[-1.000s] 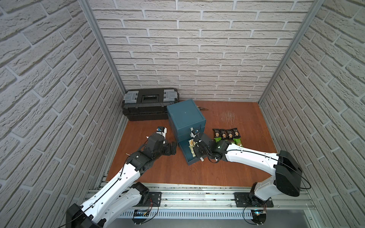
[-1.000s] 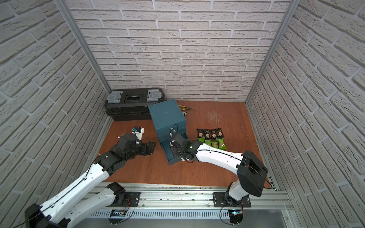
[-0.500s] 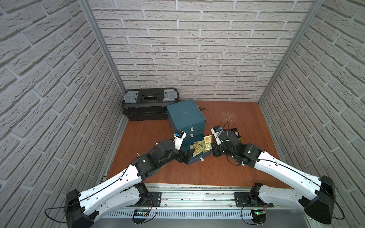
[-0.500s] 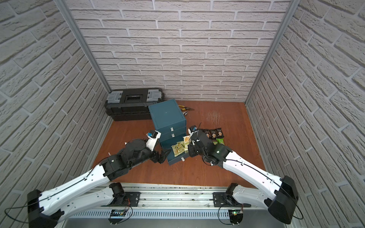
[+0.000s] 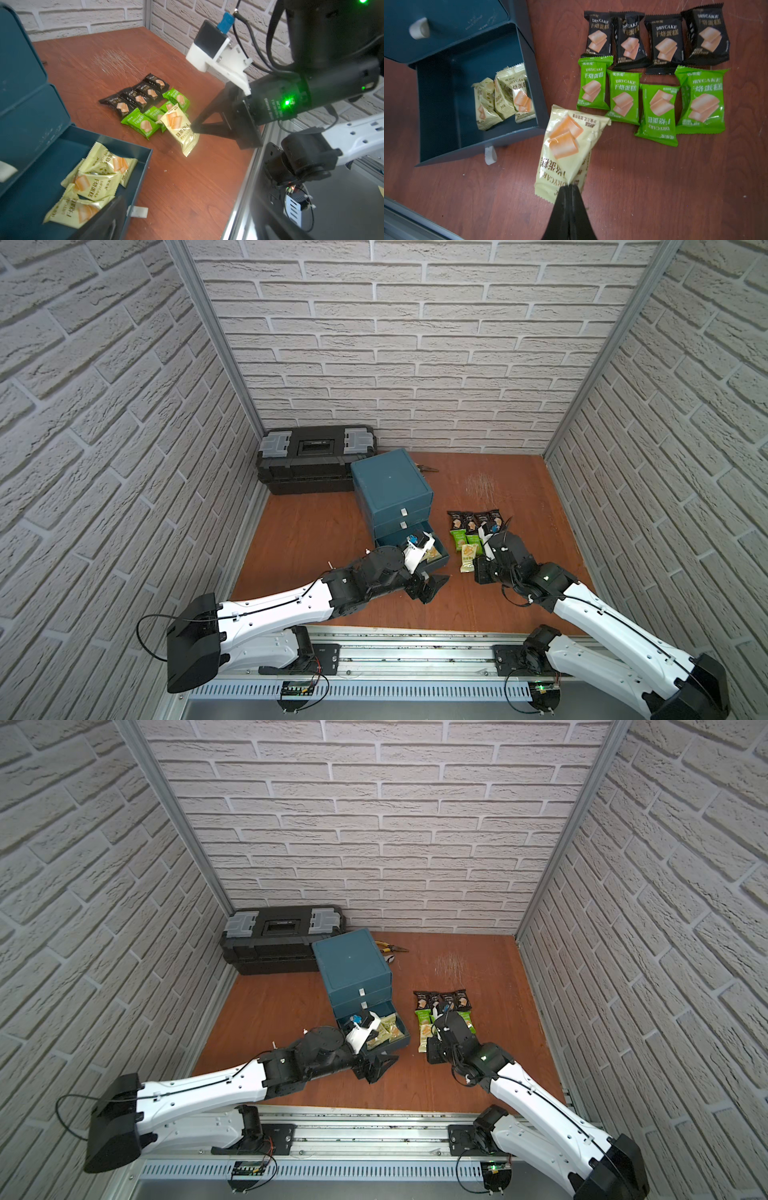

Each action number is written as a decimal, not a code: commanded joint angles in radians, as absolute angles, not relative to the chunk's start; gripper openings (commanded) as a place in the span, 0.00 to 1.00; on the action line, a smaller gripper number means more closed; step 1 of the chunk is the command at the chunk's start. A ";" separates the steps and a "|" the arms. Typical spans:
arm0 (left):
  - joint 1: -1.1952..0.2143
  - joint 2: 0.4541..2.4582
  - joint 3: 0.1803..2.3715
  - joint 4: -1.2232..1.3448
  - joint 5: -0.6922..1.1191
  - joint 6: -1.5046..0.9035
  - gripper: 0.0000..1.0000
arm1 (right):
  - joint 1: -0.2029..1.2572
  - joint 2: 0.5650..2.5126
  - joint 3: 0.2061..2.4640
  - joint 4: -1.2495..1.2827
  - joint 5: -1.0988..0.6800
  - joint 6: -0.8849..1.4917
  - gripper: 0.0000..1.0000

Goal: Take the cookies out of the drawer
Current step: Place the cookie at the center of the board.

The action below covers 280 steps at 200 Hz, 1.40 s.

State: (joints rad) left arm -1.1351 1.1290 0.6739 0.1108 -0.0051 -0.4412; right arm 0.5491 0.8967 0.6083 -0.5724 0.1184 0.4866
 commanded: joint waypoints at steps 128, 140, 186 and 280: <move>-1.139 0.920 0.580 -0.031 -0.177 -0.413 0.99 | 0.455 1.179 0.552 -0.382 0.014 0.485 0.02; -1.139 0.919 0.580 -0.028 -0.177 -0.411 0.99 | 0.453 1.192 0.559 -0.386 0.015 0.484 0.02; -1.138 0.928 0.589 -0.038 -0.175 -0.408 0.99 | 0.449 1.243 0.600 -0.407 0.021 0.471 0.02; -1.129 0.921 0.591 -0.065 -0.226 -0.414 0.99 | 0.449 1.207 0.658 -0.518 0.138 0.491 0.39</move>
State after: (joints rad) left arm -1.1362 0.9321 0.5766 -0.0624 -0.1860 -0.4194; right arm 0.4541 1.2598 0.6247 -0.4732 0.0906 0.4839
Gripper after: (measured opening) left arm 0.985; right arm 0.385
